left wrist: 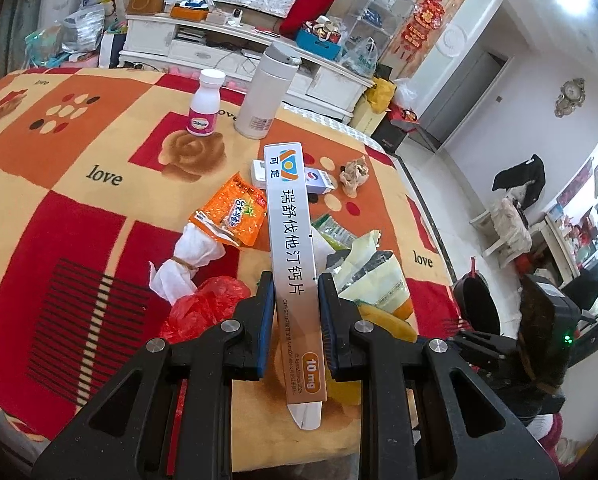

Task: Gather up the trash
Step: 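Lift the orange-white box with the left tool while the right tool lifts the yellow sponge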

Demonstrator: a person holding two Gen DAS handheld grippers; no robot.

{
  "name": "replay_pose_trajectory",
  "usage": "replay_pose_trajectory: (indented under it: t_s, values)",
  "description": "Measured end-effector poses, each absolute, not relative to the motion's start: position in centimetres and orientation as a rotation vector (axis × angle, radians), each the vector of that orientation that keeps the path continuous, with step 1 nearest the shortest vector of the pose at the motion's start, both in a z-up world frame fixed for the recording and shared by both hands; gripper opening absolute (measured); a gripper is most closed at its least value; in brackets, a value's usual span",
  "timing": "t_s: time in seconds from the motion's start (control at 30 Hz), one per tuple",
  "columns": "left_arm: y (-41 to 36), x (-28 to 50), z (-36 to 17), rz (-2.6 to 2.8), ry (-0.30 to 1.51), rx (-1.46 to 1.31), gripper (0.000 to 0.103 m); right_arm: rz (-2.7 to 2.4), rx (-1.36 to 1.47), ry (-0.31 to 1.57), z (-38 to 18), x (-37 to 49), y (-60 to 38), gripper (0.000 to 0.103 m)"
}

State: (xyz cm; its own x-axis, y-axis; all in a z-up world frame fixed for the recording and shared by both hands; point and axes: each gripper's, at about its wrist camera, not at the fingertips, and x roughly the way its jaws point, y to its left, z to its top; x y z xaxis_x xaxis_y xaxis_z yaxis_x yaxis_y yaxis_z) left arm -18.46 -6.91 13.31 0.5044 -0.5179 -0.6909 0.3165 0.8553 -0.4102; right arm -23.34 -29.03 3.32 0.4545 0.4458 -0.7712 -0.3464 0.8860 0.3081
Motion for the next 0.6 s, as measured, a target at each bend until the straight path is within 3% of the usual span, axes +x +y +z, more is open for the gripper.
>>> replay_pose_trajectory:
  t_s: [0.5,0.6]
  values:
    - [-7.3,-18.7,13.4,-0.526,0.916,-0.245,0.019,0.475,0.006,0.918,3.9,-21.6,-27.1,0.048]
    - [-7.3,-18.8,13.6,-0.526,0.913,-0.249,0.019,0.480,0.002,0.898,3.7,-22.0,-26.9,0.035]
